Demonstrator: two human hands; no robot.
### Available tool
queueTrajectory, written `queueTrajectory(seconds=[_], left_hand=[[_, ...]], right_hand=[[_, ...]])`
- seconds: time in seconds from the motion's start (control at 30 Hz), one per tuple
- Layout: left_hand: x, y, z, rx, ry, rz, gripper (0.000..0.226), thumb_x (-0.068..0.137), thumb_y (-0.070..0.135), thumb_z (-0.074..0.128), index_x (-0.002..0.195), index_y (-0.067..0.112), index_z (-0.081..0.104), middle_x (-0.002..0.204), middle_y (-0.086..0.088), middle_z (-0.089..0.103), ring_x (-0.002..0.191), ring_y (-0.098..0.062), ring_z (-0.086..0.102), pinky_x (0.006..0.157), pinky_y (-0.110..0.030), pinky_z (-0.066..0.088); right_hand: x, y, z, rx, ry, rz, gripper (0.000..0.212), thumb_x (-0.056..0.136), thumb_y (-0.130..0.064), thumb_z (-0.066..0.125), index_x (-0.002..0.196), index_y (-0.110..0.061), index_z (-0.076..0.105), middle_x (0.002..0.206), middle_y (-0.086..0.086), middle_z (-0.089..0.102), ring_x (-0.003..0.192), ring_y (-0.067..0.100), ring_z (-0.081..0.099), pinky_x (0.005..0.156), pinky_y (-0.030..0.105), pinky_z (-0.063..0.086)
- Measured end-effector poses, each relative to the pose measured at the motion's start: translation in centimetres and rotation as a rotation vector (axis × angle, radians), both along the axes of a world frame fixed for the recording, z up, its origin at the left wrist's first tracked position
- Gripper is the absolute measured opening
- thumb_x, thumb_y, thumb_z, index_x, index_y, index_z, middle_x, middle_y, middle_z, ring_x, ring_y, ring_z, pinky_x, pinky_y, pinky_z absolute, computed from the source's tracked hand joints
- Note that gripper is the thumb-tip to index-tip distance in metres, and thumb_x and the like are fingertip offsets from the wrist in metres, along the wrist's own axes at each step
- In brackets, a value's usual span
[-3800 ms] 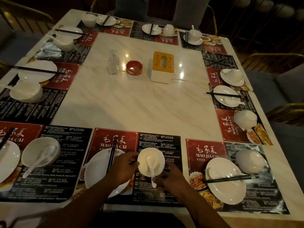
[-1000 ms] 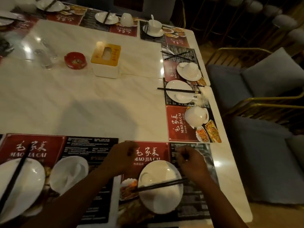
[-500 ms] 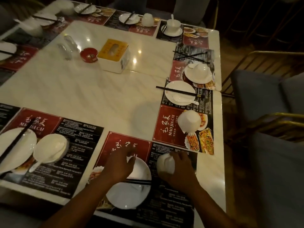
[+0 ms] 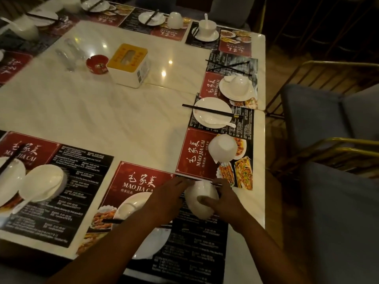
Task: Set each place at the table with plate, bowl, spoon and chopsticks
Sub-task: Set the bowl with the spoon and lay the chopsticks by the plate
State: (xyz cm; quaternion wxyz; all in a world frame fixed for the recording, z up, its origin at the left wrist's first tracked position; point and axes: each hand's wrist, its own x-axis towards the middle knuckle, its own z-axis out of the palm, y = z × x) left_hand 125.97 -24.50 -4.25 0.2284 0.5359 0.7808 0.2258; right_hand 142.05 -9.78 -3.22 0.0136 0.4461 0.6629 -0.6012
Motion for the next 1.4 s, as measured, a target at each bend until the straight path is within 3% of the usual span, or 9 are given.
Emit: queueTrajectory(seconds=[0.13, 0.23, 0.4, 0.6, 0.9, 1.07, 1.2, 1.3, 1.4], left_hand=[[0.3, 2.6, 0.7, 0.117, -0.082, 0.063, 0.040, 0.097, 0.017, 0.055, 0.136, 0.024, 0.057, 0.131, 0.004, 0.063, 0.115, -0.015, 0.060, 0.100, -0.035, 0.051], [0.3, 4.0, 1.0, 0.134, -0.120, 0.116, 0.027, 0.100, 0.024, 0.051, 0.120, 0.020, 0.069, 0.111, 0.002, 0.072, 0.095, -0.015, 0.065, 0.085, -0.033, 0.054], [0.4, 5.2, 0.3, 0.040, -0.147, 0.127, 0.029, 0.101, 0.038, 0.051, 0.105, 0.018, 0.071, 0.083, 0.002, 0.072, 0.069, -0.011, 0.063, 0.063, -0.028, 0.049], [1.0, 5.4, -0.8, -0.074, -0.220, 0.166, 0.030, 0.099, 0.040, 0.055, 0.122, 0.023, 0.056, 0.098, 0.003, 0.072, 0.078, -0.010, 0.067, 0.065, -0.027, 0.051], [0.4, 4.6, 0.6, -0.136, -0.319, 0.030, 0.043, 0.099, 0.012, 0.049, 0.138, 0.026, 0.056, 0.130, 0.010, 0.062, 0.110, 0.002, 0.052, 0.086, -0.004, 0.033], [-2.1, 3.1, 0.8, -0.191, -0.378, 0.191, 0.033, 0.099, 0.020, 0.047, 0.127, 0.032, 0.058, 0.113, 0.006, 0.069, 0.094, -0.009, 0.066, 0.084, -0.031, 0.057], [-5.4, -0.5, 1.6, -0.137, -0.309, 0.354, 0.026, 0.100, 0.021, 0.050, 0.123, 0.025, 0.062, 0.103, 0.006, 0.070, 0.088, -0.011, 0.066, 0.079, -0.028, 0.054], [-7.0, -4.1, 1.2, -0.118, -0.269, 0.478, 0.025, 0.096, 0.017, 0.055, 0.117, 0.022, 0.068, 0.095, 0.003, 0.072, 0.082, -0.012, 0.069, 0.079, -0.036, 0.059], [-6.7, -7.2, 1.2, -0.105, -0.236, 0.555, 0.019, 0.093, 0.012, 0.062, 0.102, 0.028, 0.067, 0.091, 0.009, 0.068, 0.079, -0.004, 0.064, 0.071, -0.022, 0.051]], right_hand=[[0.7, 1.8, 1.5, -0.253, 0.040, -0.148, 0.067, 0.069, -0.060, 0.081, 0.112, -0.016, 0.056, 0.116, 0.009, 0.062, 0.102, 0.025, 0.064, 0.077, 0.038, 0.058], [1.4, 1.7, 2.1, -0.337, 0.125, -0.131, 0.063, 0.072, -0.058, 0.081, 0.121, -0.026, 0.061, 0.120, 0.004, 0.067, 0.106, 0.025, 0.068, 0.086, 0.046, 0.060], [2.1, 1.7, 2.1, 0.272, -0.102, 0.081, 0.049, 0.095, -0.022, 0.062, 0.141, -0.031, 0.047, 0.129, -0.003, 0.059, 0.115, 0.019, 0.057, 0.087, 0.028, 0.048], [2.3, 1.7, 0.3, 0.362, -0.250, 0.015, 0.018, 0.100, -0.021, 0.055, 0.117, -0.020, 0.050, 0.113, 0.008, 0.068, 0.095, 0.025, 0.064, 0.070, 0.029, 0.045], [2.1, 1.6, -1.5, 0.362, -0.308, -0.019, 0.024, 0.100, -0.024, 0.056, 0.123, -0.021, 0.056, 0.115, 0.008, 0.069, 0.099, 0.027, 0.067, 0.076, 0.035, 0.054], [1.8, 1.7, -1.6, 0.383, -0.379, 0.024, 0.027, 0.100, -0.035, 0.053, 0.123, -0.022, 0.055, 0.111, 0.009, 0.070, 0.093, 0.029, 0.068, 0.078, 0.043, 0.059], [0.8, 0.1, 0.3, 0.844, -0.320, 0.070, 0.030, 0.098, -0.031, 0.056, 0.124, -0.017, 0.058, 0.116, 0.007, 0.065, 0.104, 0.027, 0.062, 0.079, 0.037, 0.054], [-1.6, -2.7, 2.2, 0.947, -0.047, 0.310, 0.021, 0.095, -0.015, 0.061, 0.115, -0.015, 0.065, 0.116, 0.005, 0.064, 0.107, 0.025, 0.058, 0.084, 0.036, 0.051], [-4.0, -6.9, 0.9, 0.763, -0.051, 0.719, 0.025, 0.096, -0.021, 0.058, 0.121, -0.023, 0.064, 0.122, -0.004, 0.061, 0.114, 0.018, 0.052, 0.092, 0.032, 0.048]])
